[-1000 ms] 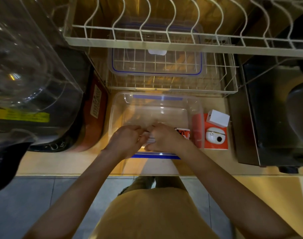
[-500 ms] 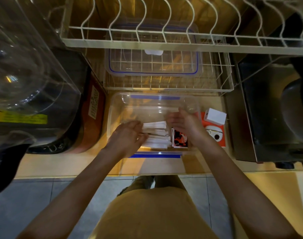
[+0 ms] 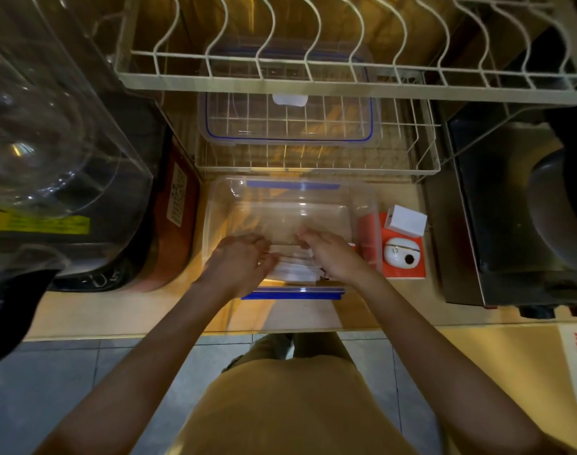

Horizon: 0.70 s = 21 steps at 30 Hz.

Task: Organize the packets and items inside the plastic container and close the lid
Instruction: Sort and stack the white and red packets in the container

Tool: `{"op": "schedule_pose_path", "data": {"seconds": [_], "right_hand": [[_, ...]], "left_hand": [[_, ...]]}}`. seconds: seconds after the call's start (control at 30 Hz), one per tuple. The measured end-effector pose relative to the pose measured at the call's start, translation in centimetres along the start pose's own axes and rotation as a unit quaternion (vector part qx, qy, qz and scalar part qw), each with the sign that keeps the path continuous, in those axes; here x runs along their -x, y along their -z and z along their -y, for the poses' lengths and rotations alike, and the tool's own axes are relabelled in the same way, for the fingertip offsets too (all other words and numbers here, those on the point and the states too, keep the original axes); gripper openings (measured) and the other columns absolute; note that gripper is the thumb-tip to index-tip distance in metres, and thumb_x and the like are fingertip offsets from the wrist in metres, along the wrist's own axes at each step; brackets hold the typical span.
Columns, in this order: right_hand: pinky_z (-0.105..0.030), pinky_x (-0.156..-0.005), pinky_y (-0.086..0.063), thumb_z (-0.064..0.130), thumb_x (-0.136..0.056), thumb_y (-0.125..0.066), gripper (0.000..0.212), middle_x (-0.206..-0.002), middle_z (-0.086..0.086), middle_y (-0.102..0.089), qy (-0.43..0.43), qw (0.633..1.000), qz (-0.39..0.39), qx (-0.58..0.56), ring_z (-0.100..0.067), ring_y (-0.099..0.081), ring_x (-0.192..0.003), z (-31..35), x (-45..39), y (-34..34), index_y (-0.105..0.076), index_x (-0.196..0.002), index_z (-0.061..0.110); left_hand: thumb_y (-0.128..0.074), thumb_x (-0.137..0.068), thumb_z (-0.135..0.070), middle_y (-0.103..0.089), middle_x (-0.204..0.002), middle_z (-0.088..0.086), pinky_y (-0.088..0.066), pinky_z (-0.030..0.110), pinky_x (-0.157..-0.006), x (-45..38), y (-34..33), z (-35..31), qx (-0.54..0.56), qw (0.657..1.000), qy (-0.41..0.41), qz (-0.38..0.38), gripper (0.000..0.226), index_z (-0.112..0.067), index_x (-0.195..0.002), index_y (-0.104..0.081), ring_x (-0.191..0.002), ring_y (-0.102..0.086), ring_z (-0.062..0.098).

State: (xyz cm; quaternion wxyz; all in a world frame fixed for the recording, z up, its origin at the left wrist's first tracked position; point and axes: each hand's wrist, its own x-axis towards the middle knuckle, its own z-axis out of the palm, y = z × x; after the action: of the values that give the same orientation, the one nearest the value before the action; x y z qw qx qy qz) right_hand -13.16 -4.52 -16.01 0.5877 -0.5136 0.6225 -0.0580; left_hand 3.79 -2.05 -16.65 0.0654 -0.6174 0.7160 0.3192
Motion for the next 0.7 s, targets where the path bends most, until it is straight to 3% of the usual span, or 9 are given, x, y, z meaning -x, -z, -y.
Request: {"op": "schedule_pose_path", "data": {"seconds": [0.1, 0.17, 0.23, 0.33, 0.47, 0.6, 0.7], "right_hand": [[-0.039, -0.096, -0.044, 0.042, -0.099, -0.028, 0.042, -0.104, -0.01, -0.067, -0.016, 0.994, -0.098, -0.049, -0.022, -0.061, -0.097, 0.0, 0.4, 1.0, -0.063, -0.092, 0.02], [-0.044, -0.096, -0.047, 0.045, -0.098, -0.025, 0.046, -0.098, -0.016, -0.066, -0.078, 0.989, -0.097, -0.082, -0.029, -0.064, -0.095, 0.0, 0.5, 1.5, -0.058, -0.08, 0.019], [-0.039, -0.083, -0.053, 0.054, -0.096, -0.025, 0.055, -0.089, -0.013, -0.065, -0.148, 0.983, -0.049, -0.097, -0.027, -0.066, -0.086, 0.1, 0.6, 1.6, -0.06, -0.094, 0.012], [-0.029, -0.065, -0.047, 0.059, -0.093, -0.029, 0.061, -0.081, -0.01, -0.062, -0.203, 0.97, -0.008, -0.132, -0.021, -0.061, -0.077, 0.2, 0.2, 1.3, -0.059, -0.107, 0.008], [-0.032, -0.069, -0.05, 0.059, -0.087, -0.043, 0.061, -0.097, -0.018, -0.063, -0.229, 0.945, -0.009, -0.236, -0.026, -0.062, -0.088, -0.1, -0.4, 0.4, -0.054, -0.117, 0.008], [-0.039, -0.102, -0.043, 0.06, -0.085, -0.047, 0.071, -0.125, -0.015, -0.055, -0.211, 0.936, -0.02, -0.282, -0.031, -0.055, -0.112, -0.1, -1.3, 0.0, -0.043, -0.133, 0.009], [-0.038, -0.1, -0.042, 0.061, -0.084, -0.047, 0.071, -0.123, -0.014, -0.057, -0.211, 0.937, -0.01, -0.277, -0.031, -0.055, -0.111, 0.0, -1.3, 0.3, -0.045, -0.132, 0.009]], "left_hand": [[-0.035, -0.095, -0.04, -0.059, -0.127, 0.003, -0.037, 0.036, -0.099, 0.1, 0.1, -0.1, 0.001, 1.0, 0.007, 0.001, 0.038, -0.02, -0.119, -0.055, -0.116, -0.052, 0.021], [-0.035, -0.095, -0.041, -0.059, -0.127, 0.003, -0.037, 0.037, -0.099, 0.1, 0.1, -0.2, 0.003, 1.0, 0.009, -0.002, 0.037, -0.022, -0.12, -0.055, -0.117, -0.051, 0.021], [-0.035, -0.095, -0.041, -0.06, -0.124, 0.002, -0.038, 0.037, -0.096, 0.2, 0.1, -0.2, 0.004, 1.0, 0.01, -0.007, 0.036, -0.023, -0.119, -0.056, -0.114, -0.053, 0.02], [-0.035, -0.095, -0.039, -0.062, -0.12, 0.002, -0.04, 0.035, -0.093, 0.4, 0.3, -0.3, 0.002, 1.0, 0.015, -0.013, 0.034, -0.023, -0.115, -0.058, -0.11, -0.055, 0.021], [-0.035, -0.096, -0.039, -0.061, -0.122, 0.003, -0.041, 0.035, -0.093, 0.4, 0.4, -0.5, 0.006, 1.0, 0.024, -0.014, 0.035, -0.023, -0.115, -0.058, -0.111, -0.055, 0.023], [-0.037, -0.095, -0.041, -0.058, -0.128, 0.002, -0.042, 0.036, -0.094, 0.5, 0.2, -0.4, 0.025, 0.999, 0.035, -0.011, 0.035, -0.027, -0.122, -0.053, -0.115, -0.054, 0.023], [-0.038, -0.094, -0.041, -0.059, -0.128, 0.001, -0.042, 0.036, -0.095, 0.4, 0.2, -0.4, 0.031, 0.999, 0.033, -0.012, 0.035, -0.026, -0.121, -0.055, -0.114, -0.055, 0.022]]}}
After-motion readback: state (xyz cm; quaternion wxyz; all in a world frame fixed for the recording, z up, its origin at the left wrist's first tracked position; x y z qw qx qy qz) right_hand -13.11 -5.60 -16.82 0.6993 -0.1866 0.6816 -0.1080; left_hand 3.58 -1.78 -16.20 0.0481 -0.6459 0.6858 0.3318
